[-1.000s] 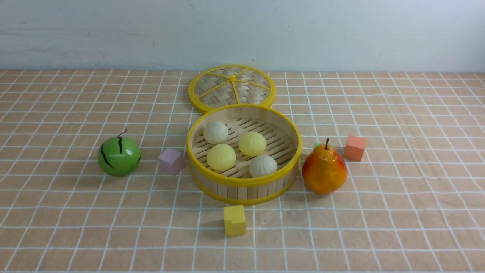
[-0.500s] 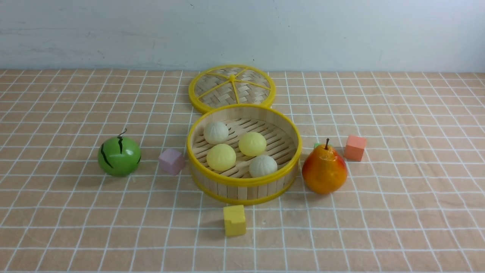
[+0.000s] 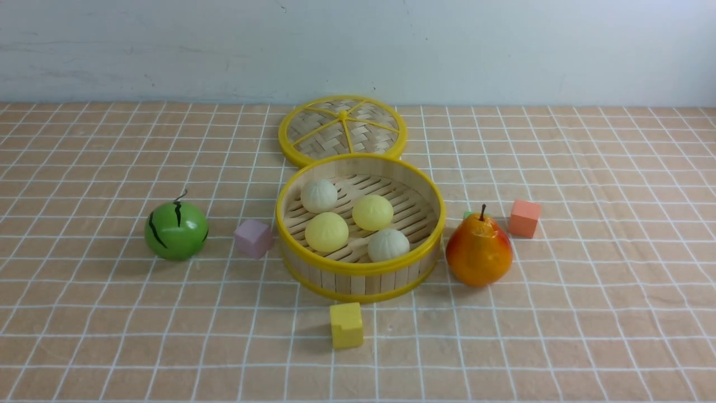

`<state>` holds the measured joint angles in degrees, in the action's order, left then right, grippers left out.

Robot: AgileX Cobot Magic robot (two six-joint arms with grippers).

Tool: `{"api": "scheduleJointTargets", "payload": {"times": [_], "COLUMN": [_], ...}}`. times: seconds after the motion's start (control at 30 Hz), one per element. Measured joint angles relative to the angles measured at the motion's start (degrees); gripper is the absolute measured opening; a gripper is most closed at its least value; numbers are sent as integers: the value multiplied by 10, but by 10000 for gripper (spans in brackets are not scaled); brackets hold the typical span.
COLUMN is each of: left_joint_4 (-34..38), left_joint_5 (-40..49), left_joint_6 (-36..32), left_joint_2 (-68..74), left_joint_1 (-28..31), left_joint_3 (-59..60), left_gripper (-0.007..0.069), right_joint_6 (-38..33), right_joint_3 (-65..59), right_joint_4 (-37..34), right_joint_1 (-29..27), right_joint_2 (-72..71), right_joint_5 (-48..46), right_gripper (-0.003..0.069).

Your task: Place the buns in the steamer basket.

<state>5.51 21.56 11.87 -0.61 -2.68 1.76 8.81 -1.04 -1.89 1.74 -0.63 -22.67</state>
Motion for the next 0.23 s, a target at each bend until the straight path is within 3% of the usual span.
{"api": "scheduleJointTargets", "payload": {"times": [0.23], "left_joint_4": [0], "left_joint_5": [0], "left_joint_6": [0], "left_joint_2": [0], "left_joint_1": [0], "left_joint_3": [0], "left_gripper": [0], "right_joint_6": [0], "right_joint_3": [0], "right_joint_4": [0], "right_joint_1": [0], "right_joint_2": [0], "right_joint_5": [0], "right_gripper": [137]}}
